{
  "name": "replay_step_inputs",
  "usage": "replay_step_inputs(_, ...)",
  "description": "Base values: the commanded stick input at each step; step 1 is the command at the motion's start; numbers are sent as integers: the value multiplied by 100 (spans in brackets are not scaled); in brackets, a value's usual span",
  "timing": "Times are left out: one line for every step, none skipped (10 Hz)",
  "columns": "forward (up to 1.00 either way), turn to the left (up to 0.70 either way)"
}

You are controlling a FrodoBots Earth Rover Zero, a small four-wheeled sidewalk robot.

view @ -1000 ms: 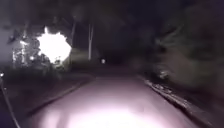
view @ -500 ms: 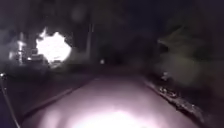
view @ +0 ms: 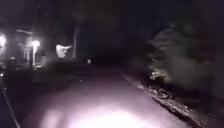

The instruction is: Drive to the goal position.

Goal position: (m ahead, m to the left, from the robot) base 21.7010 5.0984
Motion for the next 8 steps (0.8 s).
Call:
replay_step_inputs(50,0)
replay_step_inputs(50,0)
replay_step_inputs(50,0)
replay_step_inputs(50,0)
replay_step_inputs(50,0)
replay_step_inputs(50,0)
replay_step_inputs(50,0)
replay_step_inputs(50,0)
